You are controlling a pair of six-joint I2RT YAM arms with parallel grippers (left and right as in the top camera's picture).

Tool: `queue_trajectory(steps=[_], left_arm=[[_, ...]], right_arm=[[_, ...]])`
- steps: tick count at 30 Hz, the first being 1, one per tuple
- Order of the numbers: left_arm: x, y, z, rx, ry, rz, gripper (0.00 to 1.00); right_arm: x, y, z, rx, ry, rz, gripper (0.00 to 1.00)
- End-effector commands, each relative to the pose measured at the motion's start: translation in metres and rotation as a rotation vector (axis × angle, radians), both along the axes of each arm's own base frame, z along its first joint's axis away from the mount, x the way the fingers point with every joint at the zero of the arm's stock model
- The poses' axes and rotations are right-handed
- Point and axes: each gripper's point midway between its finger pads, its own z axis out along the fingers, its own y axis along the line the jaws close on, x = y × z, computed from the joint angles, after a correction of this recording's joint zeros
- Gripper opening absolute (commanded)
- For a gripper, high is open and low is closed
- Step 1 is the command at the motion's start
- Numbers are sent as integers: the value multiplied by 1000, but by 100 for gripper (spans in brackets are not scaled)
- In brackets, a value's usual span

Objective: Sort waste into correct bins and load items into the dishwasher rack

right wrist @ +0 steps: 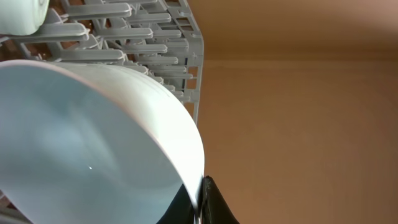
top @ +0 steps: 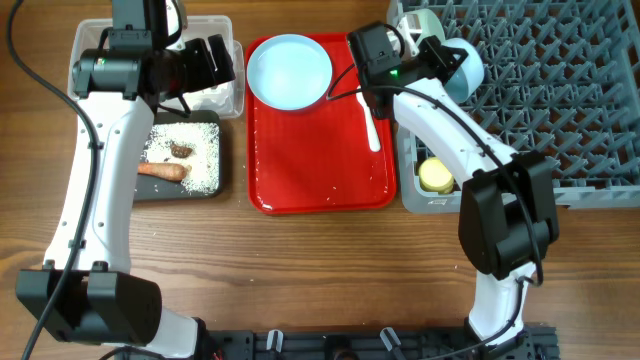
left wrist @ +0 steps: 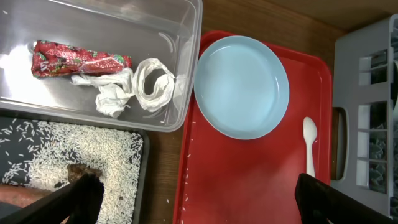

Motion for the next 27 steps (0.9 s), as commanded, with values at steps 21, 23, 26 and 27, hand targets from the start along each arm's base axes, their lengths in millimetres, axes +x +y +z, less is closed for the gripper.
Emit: queue_trajectory(steps=[21, 23, 26, 27], left_arm=[[2, 3, 6, 3, -16, 9, 100], [2, 3, 6, 3, -16, 9, 100], [2, 3, 6, 3, -16, 9, 100], [2, 3, 6, 3, -16, 9, 100]], right_arm=[[-8, -19, -3, -127, 65, -59, 4], [-6, -28, 4, -152, 41, -91, 4], [2, -38, 11, -169, 46, -109, 4], [6, -38, 13, -166, 34, -109, 4]])
